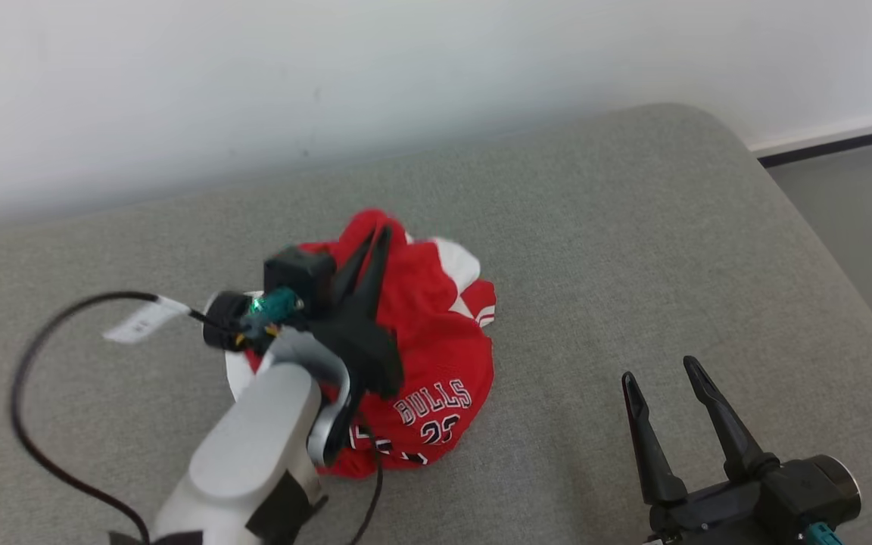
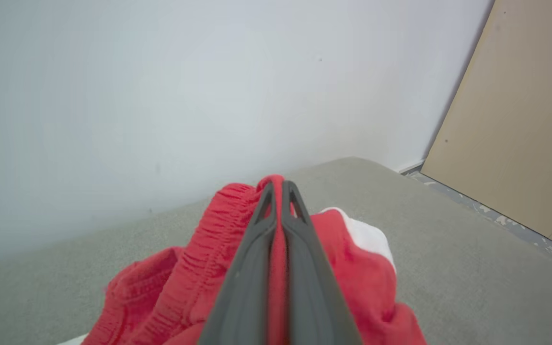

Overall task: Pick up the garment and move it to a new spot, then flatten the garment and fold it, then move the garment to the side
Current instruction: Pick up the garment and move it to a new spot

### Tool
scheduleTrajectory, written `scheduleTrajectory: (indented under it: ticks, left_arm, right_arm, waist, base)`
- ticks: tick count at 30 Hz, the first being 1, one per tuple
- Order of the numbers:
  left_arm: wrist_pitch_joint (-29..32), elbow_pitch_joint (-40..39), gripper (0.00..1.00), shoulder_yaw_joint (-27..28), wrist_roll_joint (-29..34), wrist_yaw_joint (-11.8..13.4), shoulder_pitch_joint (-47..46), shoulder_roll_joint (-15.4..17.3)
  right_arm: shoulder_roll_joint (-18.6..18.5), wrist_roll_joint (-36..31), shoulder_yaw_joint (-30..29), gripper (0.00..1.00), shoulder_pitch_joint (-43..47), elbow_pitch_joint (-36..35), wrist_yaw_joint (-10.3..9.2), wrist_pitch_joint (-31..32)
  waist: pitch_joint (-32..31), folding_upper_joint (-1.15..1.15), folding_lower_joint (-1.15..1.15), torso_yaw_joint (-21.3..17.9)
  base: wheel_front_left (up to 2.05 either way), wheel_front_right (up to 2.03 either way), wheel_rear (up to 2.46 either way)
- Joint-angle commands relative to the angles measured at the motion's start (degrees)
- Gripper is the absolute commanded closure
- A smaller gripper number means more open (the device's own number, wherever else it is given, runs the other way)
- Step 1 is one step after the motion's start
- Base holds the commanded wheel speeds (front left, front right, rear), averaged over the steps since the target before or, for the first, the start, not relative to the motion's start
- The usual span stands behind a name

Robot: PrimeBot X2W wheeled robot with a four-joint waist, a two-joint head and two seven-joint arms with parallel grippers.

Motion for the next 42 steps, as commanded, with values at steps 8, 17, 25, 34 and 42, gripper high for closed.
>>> scheduleTrajectory:
  ticks: [8, 17, 25, 34, 42]
  left_arm:
    - [2.46, -9.11, 1.0, 5.48, -2.59, -1.07, -9.05, 7.1]
    - [6.7, -14.87, 1.0, 11.09, -3.39, 1.03, -14.12, 16.63]
    - [7.82, -14.11, 1.0, 14.74, -2.78, 2.4, -14.71, 24.85]
    - [4.56, -9.35, 1.0, 18.54, -3.69, 4.89, -12.45, 28.39]
    - [-0.01, -3.51, 1.0, 19.97, -2.58, 8.1, -11.12, 29.13]
  right_arm:
    - [-0.1, 0.08, -0.63, 0.0, 1.95, -0.2, 0.07, -0.06]
    - [1.11, 0.01, -0.97, 0.0, 2.65, -0.56, 0.07, -0.05]
    - [1.32, -0.45, -1.44, 0.0, 2.04, -0.78, 0.07, -0.06]
    - [-0.5, -1.08, -1.65, 0.0, -0.42, -1.46, 0.07, -0.05]
    - [-1.9, -1.45, -1.26, 0.0, -1.07, -1.48, 0.07, -0.05]
  waist:
    - [-3.62, 0.0, -0.01, 3.52]
    - [-3.84, 0.0, -0.01, 6.95]
    - [-1.44, 0.0, -0.01, 11.95]
    - [1.74, 0.0, -0.01, 17.85]
    - [3.9, 0.0, -0.01, 21.91]
  base:
    - [0.0, 0.0, 0.0]
    - [0.0, 0.0, 0.0]
    - [0.0, 0.0, 0.0]
    - [0.0, 0.0, 0.0]
    - [0.0, 0.0, 0.0]
